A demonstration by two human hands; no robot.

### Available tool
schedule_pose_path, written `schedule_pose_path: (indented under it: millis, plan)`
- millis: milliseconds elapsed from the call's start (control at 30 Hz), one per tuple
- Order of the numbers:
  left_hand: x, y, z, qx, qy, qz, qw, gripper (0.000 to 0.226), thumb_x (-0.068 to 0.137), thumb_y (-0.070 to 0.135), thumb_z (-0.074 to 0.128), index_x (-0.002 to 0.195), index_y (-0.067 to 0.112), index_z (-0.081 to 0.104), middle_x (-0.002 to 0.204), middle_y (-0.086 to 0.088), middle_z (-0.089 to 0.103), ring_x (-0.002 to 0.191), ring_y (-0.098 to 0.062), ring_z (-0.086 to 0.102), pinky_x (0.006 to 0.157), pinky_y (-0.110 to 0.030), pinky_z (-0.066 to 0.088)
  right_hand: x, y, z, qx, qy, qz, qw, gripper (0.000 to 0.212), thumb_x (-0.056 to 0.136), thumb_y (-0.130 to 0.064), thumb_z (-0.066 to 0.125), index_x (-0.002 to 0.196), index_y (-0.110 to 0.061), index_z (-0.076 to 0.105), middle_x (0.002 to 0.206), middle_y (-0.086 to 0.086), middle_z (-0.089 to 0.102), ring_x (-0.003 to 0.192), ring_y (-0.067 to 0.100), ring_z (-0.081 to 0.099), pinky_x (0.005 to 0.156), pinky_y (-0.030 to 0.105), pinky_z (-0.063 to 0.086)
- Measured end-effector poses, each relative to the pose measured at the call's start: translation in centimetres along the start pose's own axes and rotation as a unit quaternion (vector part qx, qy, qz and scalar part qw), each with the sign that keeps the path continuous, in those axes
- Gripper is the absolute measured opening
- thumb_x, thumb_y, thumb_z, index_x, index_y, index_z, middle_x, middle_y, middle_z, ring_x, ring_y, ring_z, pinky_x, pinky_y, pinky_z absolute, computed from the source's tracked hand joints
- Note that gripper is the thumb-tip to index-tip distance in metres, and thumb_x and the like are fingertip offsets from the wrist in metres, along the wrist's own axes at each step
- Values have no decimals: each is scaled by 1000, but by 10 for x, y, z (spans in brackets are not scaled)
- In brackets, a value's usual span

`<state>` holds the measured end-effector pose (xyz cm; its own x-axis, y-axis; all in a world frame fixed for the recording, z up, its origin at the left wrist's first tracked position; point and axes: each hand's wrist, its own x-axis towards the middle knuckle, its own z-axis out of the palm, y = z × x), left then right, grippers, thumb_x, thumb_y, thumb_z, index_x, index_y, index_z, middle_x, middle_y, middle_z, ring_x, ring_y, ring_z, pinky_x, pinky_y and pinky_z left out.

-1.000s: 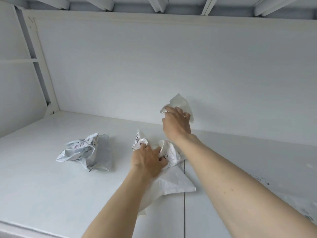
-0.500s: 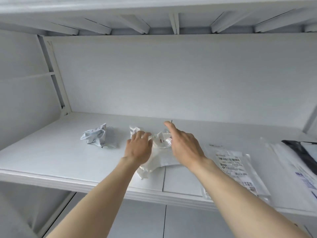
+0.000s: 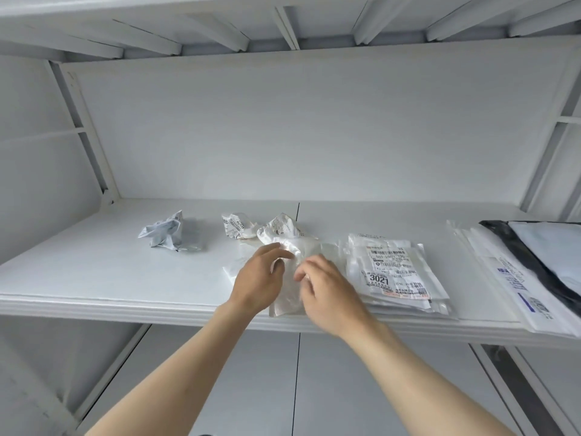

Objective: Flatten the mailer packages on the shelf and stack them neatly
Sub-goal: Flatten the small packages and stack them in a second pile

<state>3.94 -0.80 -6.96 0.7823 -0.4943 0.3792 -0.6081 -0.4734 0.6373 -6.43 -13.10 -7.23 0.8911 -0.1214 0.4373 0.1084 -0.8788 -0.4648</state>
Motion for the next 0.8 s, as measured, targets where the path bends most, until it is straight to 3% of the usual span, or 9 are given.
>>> schedule_pose_path:
  millis: [133,267,433,533,633,700,800]
  plan:
    - [-4,-3,12,67,-27,5,997,34,98,22,46,129,26,58,143,8,46,127,-13,48,93,-25,38,11,1,-3,-6,15,30,999,32,99,-12,40,128,-14,52,131,1,48,126,17,41,100,32,39]
    - [-7,-7,27,140,-56,-1,989,39,99,24,42,137,25,47,143,3,47,129,-22,45,100,-38,39,37,5,6,-63,-14,41,997,43,100,-18,38,142,-10,40,150,3,34,144,18,22,113,37,28]
    - [-22,-15,46,268,-121,40,955,44,104,31,27,147,23,32,148,8,37,141,-15,29,107,-32,28,54,12,26,-111,-102,132,980,45,103,-27,29,143,-8,36,146,11,36,138,28,29,113,39,26]
    - [-8,-8,38,281,-131,22,950,32,98,25,41,125,15,57,126,-2,58,124,-22,49,91,-32,37,56,24,43,-130,-111,185,968,47,103,-33,18,140,-12,40,143,12,39,136,29,30,114,40,23]
    - [11,-1,33,260,-135,-9,956,25,95,21,42,95,11,65,101,-12,68,101,-31,59,72,-31,36,54,36,51,-101,-133,221,961,54,104,-39,9,154,-20,18,162,7,13,150,25,4,121,40,6]
    - [23,1,34,241,-119,-18,963,29,98,23,36,100,11,63,103,-13,69,102,-34,60,75,-34,40,49,40,51,-140,-138,207,958,55,104,-39,9,156,-24,4,165,3,-1,151,21,-7,121,40,-2]
    - [34,4,38,212,-95,-41,972,32,101,28,33,114,13,57,110,-15,67,103,-38,61,79,-38,43,47,44,57,-165,-138,196,957,59,103,-41,18,156,-24,-1,164,3,-4,151,21,-9,121,41,-4]
